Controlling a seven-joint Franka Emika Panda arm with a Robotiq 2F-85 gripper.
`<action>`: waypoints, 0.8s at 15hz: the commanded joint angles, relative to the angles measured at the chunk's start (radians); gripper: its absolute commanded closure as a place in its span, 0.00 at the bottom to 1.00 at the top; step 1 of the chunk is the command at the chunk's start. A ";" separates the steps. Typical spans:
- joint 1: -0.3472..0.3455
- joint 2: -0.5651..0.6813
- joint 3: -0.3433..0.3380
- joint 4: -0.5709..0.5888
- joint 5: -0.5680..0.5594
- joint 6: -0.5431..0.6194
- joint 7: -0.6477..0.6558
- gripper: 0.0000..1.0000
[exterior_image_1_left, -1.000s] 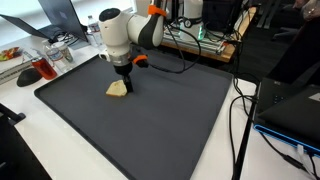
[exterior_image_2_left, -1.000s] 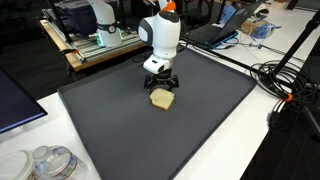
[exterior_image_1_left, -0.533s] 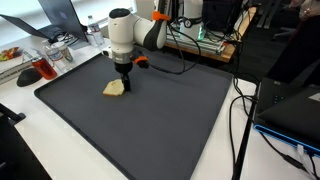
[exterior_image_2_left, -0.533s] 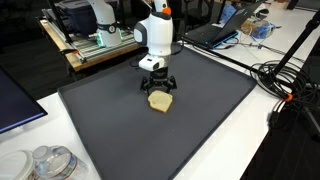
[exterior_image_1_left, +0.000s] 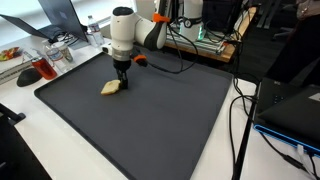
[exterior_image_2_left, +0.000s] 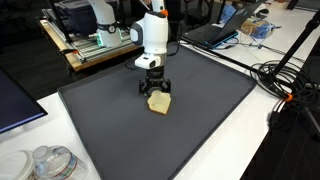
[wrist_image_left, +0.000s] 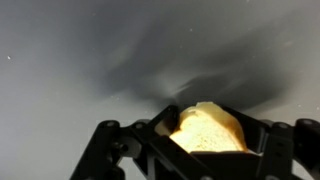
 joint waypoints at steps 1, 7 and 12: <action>0.033 -0.011 -0.028 -0.024 -0.023 0.026 -0.039 0.82; 0.085 -0.025 -0.059 -0.014 -0.078 -0.001 -0.114 1.00; 0.111 -0.031 -0.069 -0.012 -0.128 -0.007 -0.160 1.00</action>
